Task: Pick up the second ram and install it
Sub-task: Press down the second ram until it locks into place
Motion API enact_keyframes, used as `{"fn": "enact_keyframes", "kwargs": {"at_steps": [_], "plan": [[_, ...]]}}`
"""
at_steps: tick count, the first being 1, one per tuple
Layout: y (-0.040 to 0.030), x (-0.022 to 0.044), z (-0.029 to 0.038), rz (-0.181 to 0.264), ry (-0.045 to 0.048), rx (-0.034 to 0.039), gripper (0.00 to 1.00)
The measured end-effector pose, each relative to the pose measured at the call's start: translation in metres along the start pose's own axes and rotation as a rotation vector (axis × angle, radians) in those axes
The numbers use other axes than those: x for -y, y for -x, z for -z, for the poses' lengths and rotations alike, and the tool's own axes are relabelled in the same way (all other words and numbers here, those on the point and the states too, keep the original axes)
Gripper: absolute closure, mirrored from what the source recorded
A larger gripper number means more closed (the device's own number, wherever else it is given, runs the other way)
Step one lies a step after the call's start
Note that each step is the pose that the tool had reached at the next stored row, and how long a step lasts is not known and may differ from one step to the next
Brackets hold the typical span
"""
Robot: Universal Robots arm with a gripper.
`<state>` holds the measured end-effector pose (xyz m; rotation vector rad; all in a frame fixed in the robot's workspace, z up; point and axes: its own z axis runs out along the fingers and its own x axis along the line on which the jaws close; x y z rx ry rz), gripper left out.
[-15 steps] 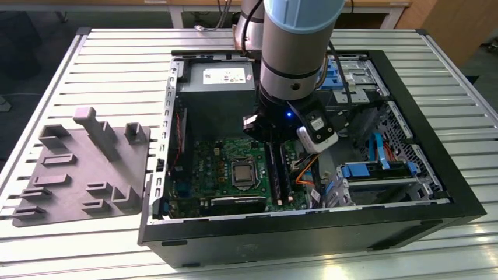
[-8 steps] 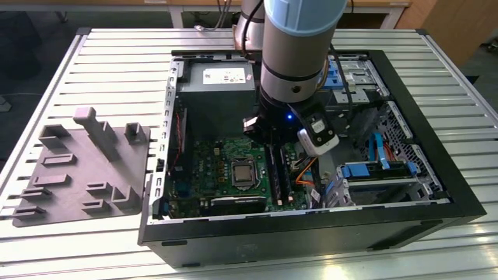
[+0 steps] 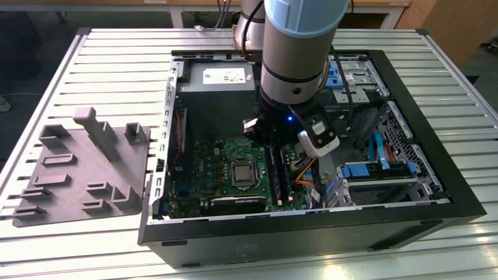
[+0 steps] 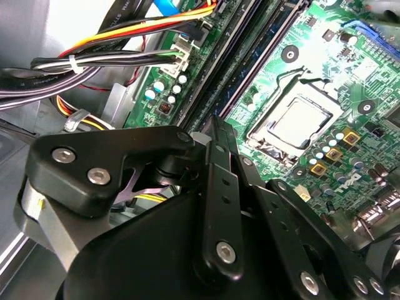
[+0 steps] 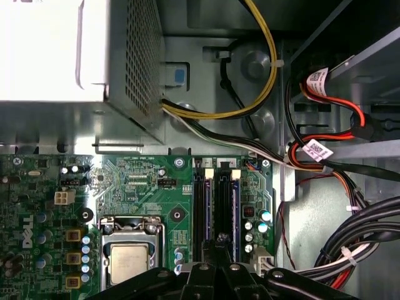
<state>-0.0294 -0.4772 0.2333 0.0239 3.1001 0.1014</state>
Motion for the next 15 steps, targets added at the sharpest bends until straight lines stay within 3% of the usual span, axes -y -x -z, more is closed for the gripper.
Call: {"fn": "enact_keyframes", "kwargs": {"at_steps": [15], "plan": [[0.0001,0.0043,0.0003,0.000,0.0000,0.0000,0.89]]}}
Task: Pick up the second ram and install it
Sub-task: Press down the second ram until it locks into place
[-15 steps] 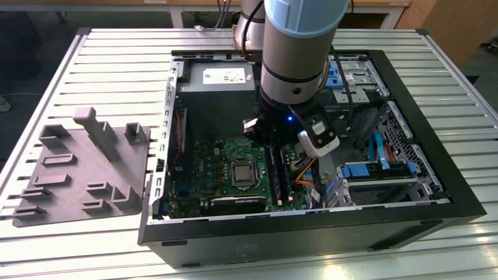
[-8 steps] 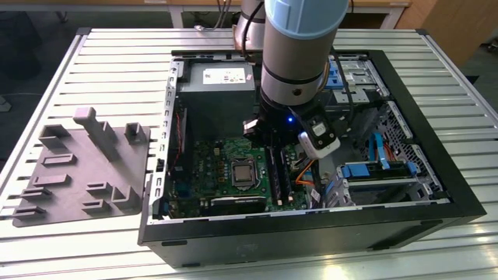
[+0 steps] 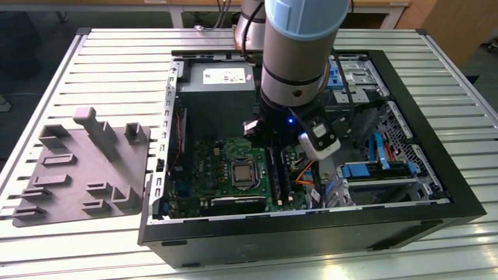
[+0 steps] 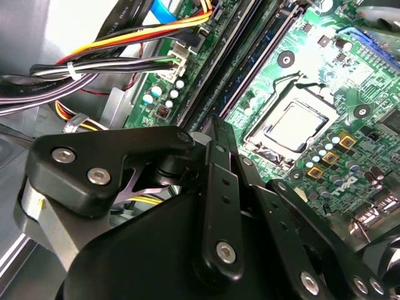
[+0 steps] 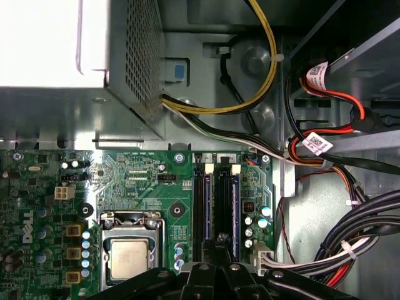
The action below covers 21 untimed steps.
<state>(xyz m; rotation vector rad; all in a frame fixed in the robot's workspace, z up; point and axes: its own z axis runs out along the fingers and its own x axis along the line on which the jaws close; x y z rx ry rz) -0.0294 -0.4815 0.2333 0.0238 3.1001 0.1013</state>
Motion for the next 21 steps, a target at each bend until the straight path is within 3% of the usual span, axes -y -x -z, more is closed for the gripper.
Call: {"fn": "enact_keyframes", "kwargs": {"at_steps": [21], "plan": [[0.0001,0.0062,0.0004,0.000,0.0000,0.0000,0.89]]}}
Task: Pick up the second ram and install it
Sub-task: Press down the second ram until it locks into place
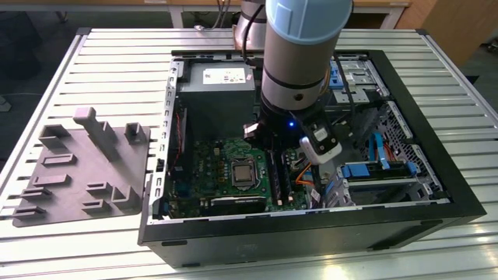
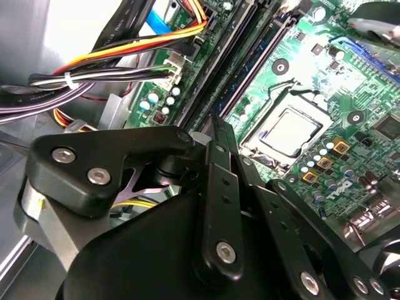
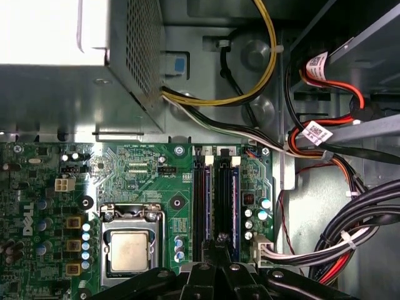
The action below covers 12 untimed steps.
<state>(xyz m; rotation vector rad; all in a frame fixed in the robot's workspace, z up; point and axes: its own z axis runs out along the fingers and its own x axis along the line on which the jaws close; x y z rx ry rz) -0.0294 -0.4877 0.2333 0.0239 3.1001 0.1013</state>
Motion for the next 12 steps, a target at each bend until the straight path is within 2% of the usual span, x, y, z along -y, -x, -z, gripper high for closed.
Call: {"fn": "enact_keyframes", "kwargs": {"at_steps": [12], "plan": [[0.0001,0.0040,0.0003,0.000,0.0000,0.0000,0.89]]}}
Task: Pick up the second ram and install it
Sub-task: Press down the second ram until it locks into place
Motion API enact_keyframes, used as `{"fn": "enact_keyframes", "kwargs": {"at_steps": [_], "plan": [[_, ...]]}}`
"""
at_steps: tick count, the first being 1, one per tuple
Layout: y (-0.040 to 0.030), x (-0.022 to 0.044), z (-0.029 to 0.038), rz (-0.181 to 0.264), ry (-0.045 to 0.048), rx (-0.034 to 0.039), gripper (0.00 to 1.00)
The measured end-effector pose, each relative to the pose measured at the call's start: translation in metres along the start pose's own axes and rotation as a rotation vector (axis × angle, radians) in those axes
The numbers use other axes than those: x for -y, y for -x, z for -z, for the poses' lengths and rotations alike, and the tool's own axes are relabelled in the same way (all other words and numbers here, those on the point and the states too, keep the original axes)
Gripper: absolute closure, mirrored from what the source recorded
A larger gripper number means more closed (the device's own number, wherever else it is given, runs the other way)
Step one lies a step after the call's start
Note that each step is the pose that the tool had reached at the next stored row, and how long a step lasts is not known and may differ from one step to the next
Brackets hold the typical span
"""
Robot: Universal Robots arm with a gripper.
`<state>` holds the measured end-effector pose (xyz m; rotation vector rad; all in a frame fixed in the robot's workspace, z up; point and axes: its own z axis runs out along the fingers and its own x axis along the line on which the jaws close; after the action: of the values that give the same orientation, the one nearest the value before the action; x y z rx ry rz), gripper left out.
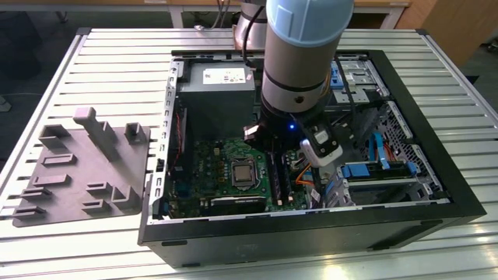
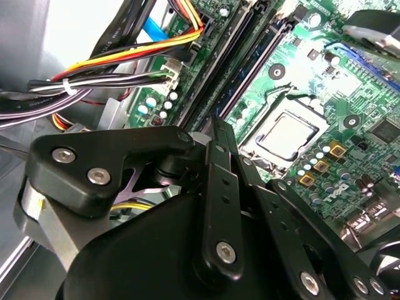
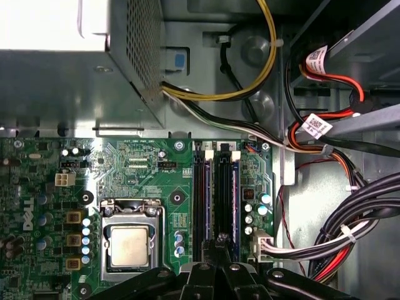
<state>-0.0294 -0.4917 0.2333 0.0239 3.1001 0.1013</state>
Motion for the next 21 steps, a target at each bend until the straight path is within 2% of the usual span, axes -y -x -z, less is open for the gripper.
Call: {"fn": "enact_keyframes", "kwargs": {"at_steps": [21], "plan": [[0.0001,0.0061,0.0004,0.000,0.0000,0.0000,0.89]]}}
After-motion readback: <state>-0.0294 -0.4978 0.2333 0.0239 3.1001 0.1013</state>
